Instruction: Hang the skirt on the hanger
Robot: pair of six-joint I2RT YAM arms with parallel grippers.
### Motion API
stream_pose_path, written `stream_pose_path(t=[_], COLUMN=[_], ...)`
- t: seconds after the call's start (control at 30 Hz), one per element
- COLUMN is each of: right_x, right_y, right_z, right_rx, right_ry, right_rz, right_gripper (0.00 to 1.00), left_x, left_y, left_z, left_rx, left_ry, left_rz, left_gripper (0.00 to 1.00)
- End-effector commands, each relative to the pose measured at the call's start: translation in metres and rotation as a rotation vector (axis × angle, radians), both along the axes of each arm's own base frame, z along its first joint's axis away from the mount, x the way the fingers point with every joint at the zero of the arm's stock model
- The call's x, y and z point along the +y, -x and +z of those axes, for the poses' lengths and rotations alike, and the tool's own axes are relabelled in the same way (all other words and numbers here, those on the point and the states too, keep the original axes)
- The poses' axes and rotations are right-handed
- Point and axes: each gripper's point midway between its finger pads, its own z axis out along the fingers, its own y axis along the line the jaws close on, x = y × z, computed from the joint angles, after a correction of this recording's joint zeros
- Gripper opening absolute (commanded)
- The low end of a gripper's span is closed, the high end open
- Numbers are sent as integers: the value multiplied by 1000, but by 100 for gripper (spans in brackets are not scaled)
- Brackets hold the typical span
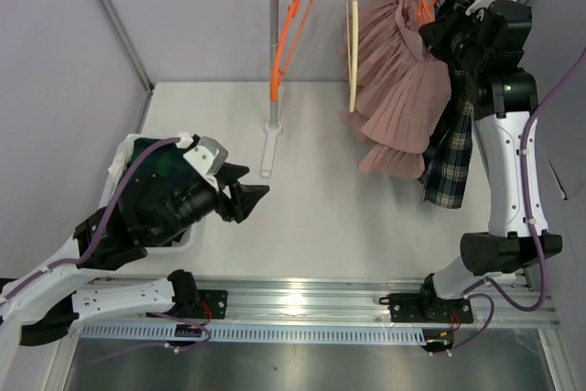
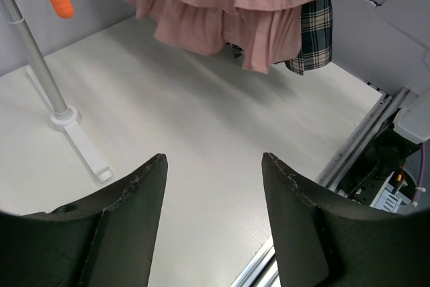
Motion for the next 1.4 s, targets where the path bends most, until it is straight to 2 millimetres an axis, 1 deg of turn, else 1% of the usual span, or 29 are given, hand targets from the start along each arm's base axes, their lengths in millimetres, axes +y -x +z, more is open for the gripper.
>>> stream_pose_path(t=[0.0,0.07,0.17,0.2,0.23,0.27,0.3,0.5,0.57,0.6,0.67,0.7,0.73,0.77,0.8,0.83,0.87,0.9,0.93,0.97,1.0,1.07,1.1,1.13,1.2,1.23,1.27,1.3,1.37], right_x=[-9,-11,-15,-17,-18,-20,-23,-33,-30,-30,-27,-25,-26,-27,-27,-28,-29,-29,-30,-29,-29,-29,-30,-29,-30,-31,-31,-31,-29], right_y=[-9,-19,-24,-34,-32,-36,-44,-56,-59,-62,-59,-62,-53,-52,-55,-52,-45,-42,-43,-40,-35,-30,-21,-17,-8,4,9,22,36], right_z=[73,71,80,71,82,80,70,55,48,39,38,21,26,22,8,7,14,12,5,5,9,4,12,13,9,18,14,21,18], right_rx=[-250,-255,-294,-264,-284,-275,-247,-211,-195,-170,-171,-137,-149,-146,-125,-128,-148,-146,-133,-134,-141,-128,-143,-145,-131,-150,-131,-141,-120], right_ry=[-31,-24,-14,-14,-15,-11,-1,12,15,15,11,10,3,2,-3,-4,-10,-15,-14,-17,-20,-28,-43,-48,-67,-82,-87,-94,-108], right_rz=[-41,-55,-72,-81,-81,-86,-100,-122,-102,-99,-79,-74,-79,-85,-90,-93,-98,-99,-101,-100,-98,-102,-103,-103,-115,-116,-117,-115,-108], right_gripper=[0,0,0,0,0,0,0,0,0,0,0,0,0,0,4,7,13,20,23,28,39,54,67,73,84,86,88,91,97], left_x=[-1,0,1,0,0,0,-1,-1,-3,-4,-6,-7,-9,-9,-10,-10,-11,-10,-11,-11,-10,-9,-9,-7,-6,-4,-3,-2,3], left_y=[5,6,7,7,7,7,7,6,5,4,3,3,2,2,1,1,1,1,0,1,0,-1,-3,-4,-5,-6,-7,-8,-10], left_z=[0,-1,1,1,2,3,3,-1,-5,-7,-8,-9,-10,-10,-14,-12,-13,-13,-13,-14,-13,-12,-13,-11,-13,-10,-11,-10,-7], left_rx=[21,24,24,26,27,27,31,42,51,54,56,60,61,61,63,60,60,58,58,56,53,48,45,41,34,24,20,11,-2], left_ry=[19,12,17,13,14,14,8,-3,-9,-14,-12,-14,-16,-17,-25,-26,-28,-28,-28,-28,-28,-32,-38,-36,-39,-30,-31,-34,-29], left_rz=[-24,-24,-25,-27,-27,-28,-30,-21,-17,-16,-14,-15,-15,-14,-12,-13,-16,-15,-15,-15,-11,-6,4,12,20,29,34,38,57], left_gripper=[63,63,63,63,63,62,62,62,61,61,61,61,61,61,62,62,62,62,62,63,63,63,63,63,64,64,65,65,66])
